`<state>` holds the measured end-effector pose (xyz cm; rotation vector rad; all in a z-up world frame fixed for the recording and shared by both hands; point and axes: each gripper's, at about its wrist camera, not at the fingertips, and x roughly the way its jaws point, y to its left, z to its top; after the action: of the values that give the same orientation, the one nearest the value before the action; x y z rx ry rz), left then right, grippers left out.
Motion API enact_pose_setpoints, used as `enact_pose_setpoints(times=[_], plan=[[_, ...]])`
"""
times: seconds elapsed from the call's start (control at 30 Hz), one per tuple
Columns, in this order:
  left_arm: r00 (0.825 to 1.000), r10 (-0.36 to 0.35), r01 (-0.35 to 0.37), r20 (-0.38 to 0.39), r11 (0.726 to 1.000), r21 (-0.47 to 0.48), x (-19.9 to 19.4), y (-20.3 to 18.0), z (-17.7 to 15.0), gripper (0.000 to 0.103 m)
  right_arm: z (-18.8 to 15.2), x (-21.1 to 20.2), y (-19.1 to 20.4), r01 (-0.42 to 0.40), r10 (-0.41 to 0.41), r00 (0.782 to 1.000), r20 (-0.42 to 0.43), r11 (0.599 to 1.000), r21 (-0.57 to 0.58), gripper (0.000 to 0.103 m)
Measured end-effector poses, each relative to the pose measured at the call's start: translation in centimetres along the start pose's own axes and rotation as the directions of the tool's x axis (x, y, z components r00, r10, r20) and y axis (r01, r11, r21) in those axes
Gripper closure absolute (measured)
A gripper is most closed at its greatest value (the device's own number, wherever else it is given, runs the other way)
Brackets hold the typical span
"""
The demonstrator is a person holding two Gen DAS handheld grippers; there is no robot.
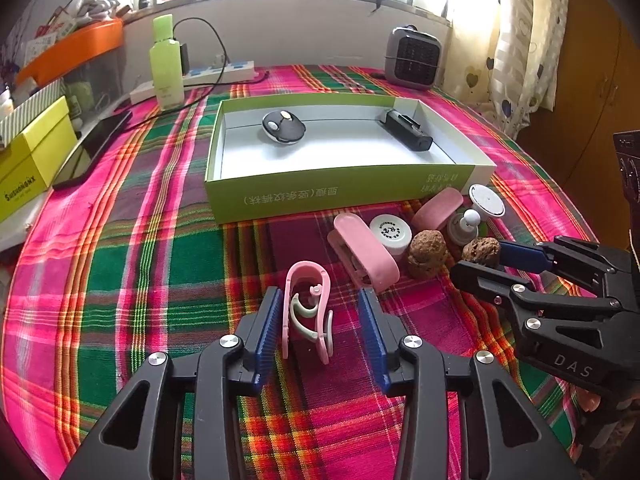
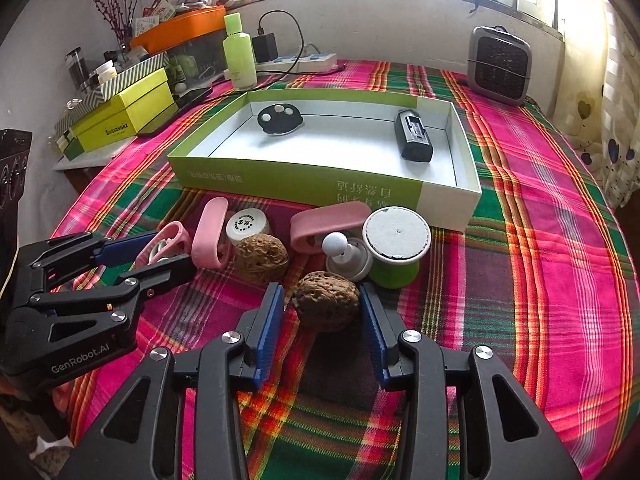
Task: Organize objects
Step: 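Lift the walnut with the right tool while the left tool lifts the pink clip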
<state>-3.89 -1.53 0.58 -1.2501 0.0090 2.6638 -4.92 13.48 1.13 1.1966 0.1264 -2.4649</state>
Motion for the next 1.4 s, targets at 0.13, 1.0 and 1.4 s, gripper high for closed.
enact_pose_setpoints(times=[0.13, 1.0, 1.4], plan=[[1.000, -0.010, 0.010, 0.005, 1.000, -0.025, -0.1, 0.3, -0.1, 0.065, 0.1, 0.1, -0.1, -0.003, 0.003, 1.000, 0.001, 1.000, 0.009, 0.063], [1.000, 0.025, -0.025, 0.002, 0.998, -0.057, -0.3, 0.9, -0.1, 0.081, -0.1, -0.3, -0.1, -0.015, 0.014, 1.000, 0.013, 0.999, 0.028, 0.068], [1.000, 0.026, -0.026, 0.002, 0.998, -0.061, -0.6, 1.1, -0.2, 0.081, 0.0, -0.9, 0.5, -0.024, 0.023, 0.999, 0.029, 1.000, 0.019, 0.068]])
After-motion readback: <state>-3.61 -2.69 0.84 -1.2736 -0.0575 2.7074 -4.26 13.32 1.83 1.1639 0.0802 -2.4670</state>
